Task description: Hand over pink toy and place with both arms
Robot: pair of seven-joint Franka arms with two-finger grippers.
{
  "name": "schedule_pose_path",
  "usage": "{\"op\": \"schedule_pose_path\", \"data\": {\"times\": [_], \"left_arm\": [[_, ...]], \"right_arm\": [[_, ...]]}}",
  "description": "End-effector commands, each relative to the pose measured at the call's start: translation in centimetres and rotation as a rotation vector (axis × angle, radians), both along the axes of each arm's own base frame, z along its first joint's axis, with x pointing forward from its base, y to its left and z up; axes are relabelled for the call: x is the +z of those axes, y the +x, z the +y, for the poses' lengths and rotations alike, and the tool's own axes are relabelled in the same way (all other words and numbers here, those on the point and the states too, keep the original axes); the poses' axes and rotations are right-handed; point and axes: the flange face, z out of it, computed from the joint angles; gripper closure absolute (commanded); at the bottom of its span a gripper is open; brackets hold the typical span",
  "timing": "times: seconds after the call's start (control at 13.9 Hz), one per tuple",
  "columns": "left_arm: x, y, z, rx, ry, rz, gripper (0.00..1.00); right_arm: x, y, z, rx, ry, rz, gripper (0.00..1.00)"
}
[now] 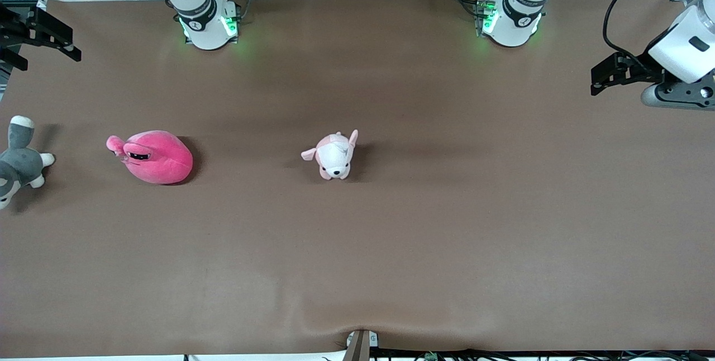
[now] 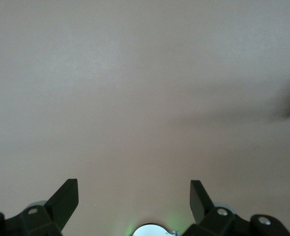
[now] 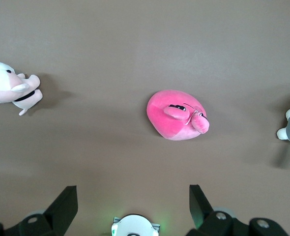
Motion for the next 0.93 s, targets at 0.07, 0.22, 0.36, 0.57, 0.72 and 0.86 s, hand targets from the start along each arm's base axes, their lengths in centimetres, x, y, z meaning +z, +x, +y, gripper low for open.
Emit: {"op": "schedule_pose_path", "data": {"times": [0.07, 0.22, 0.36, 0.57, 0.72, 0.86], "left_arm": [[0.39, -0.77, 0.54, 0.013, 0.013, -0.011, 0.00], [0.39, -0.75, 0.70, 0.016, 0.013, -0.011, 0.00], [0.39, -0.75, 0.70, 0.016, 0.013, -0.011, 0.00], [0.38, -0.75, 0.68, 0.016, 0.012, -0.011, 0.00], [0.37, -0.77, 0.69, 0.016, 0.012, -0.009, 0.00], [0.29, -0.72, 0.63, 0.016, 0.007, -0.007, 0.00]], "right_arm": [[0.36, 0.04, -0.18, 0.008, -0.019, 0.006, 0.00], [0.28, 0.03, -0.18, 0.008, -0.019, 0.009, 0.00], [0.20, 0.02, -0.18, 0.008, -0.019, 0.012, 0.00], [0.08, -0.15, -0.26, 0.005, -0.019, 0.028, 0.00], [0.00, -0.17, -0.26, 0.004, -0.019, 0.031, 0.00], [-0.08, -0.18, -0.18, 0.004, -0.019, 0.034, 0.00]]}}
